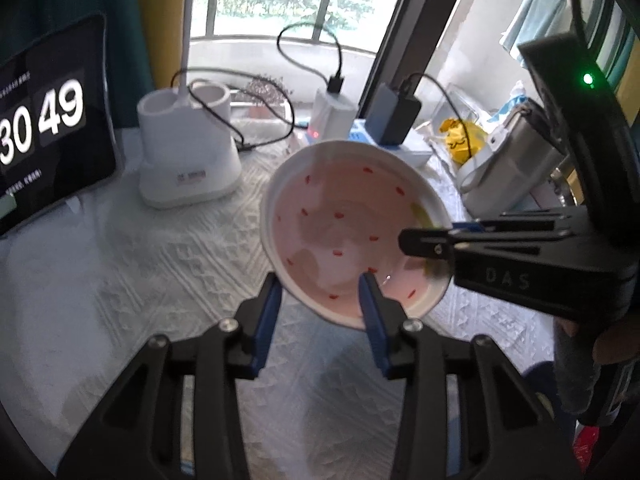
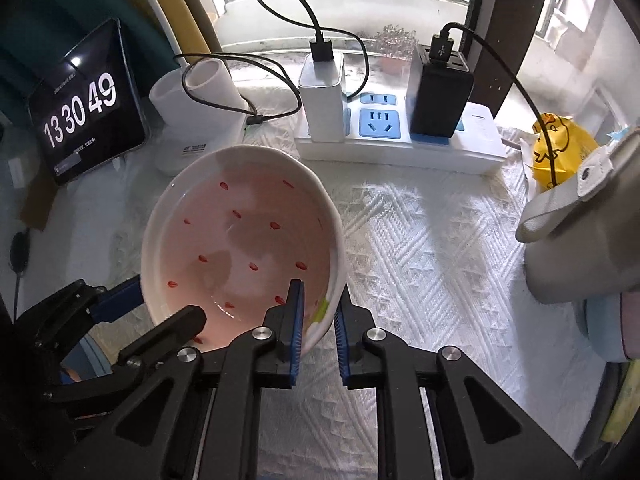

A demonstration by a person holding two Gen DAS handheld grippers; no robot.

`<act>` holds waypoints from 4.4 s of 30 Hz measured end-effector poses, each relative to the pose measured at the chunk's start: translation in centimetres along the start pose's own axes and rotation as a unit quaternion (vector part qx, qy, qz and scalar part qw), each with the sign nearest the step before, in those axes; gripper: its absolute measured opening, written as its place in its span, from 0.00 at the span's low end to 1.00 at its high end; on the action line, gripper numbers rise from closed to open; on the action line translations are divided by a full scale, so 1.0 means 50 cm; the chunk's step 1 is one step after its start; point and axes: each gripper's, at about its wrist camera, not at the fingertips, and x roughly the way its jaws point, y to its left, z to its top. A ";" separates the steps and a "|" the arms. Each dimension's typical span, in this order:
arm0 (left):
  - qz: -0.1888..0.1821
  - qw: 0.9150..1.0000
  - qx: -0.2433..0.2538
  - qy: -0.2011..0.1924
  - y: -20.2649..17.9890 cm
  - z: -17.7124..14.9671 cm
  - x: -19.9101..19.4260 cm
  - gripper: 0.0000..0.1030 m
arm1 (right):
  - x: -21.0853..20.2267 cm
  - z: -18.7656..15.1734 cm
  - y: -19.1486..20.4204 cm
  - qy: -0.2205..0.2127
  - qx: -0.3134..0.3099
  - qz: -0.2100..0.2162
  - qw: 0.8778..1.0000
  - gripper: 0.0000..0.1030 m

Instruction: Organize plates and bowls

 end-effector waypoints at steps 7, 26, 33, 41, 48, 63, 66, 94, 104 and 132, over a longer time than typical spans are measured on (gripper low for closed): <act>-0.012 1.000 0.006 -0.020 -0.012 -0.006 -0.051 0.40 | -0.060 -0.019 0.004 -0.031 0.002 -0.002 1.000 0.15; -0.064 0.996 0.057 -0.033 -0.085 -0.038 -0.140 0.40 | -0.219 -0.129 -0.022 -0.082 0.041 -0.007 0.996 0.15; -0.078 0.993 0.086 -0.031 -0.117 -0.060 -0.161 0.40 | -0.258 -0.184 -0.036 -0.092 0.058 -0.019 0.994 0.15; -0.099 0.989 0.109 -0.027 -0.143 -0.088 -0.175 0.40 | -0.268 -0.241 -0.051 -0.094 0.077 -0.024 0.992 0.15; -0.105 0.987 0.121 -0.027 -0.163 -0.110 -0.186 0.40 | -0.279 -0.281 -0.057 -0.098 0.089 -0.028 0.991 0.15; -0.112 0.983 0.143 -0.028 -0.187 -0.165 -0.219 0.40 | -0.282 -0.356 -0.062 -0.087 0.111 -0.017 0.990 0.16; -0.113 0.983 0.143 -0.029 -0.184 -0.175 -0.228 0.40 | -0.280 -0.366 -0.057 -0.083 0.111 -0.015 0.990 0.16; -0.097 0.980 0.170 0.014 -0.184 -0.257 -0.212 0.40 | -0.236 -0.429 -0.035 -0.029 0.105 0.005 0.994 0.16; -0.093 0.983 0.159 0.017 -0.165 -0.254 -0.213 0.41 | -0.234 -0.429 -0.037 -0.029 0.102 0.010 0.994 0.17; -0.092 0.990 0.103 -0.012 -0.113 -0.229 -0.249 0.42 | -0.319 -0.474 -0.111 -0.110 0.134 0.003 0.985 0.20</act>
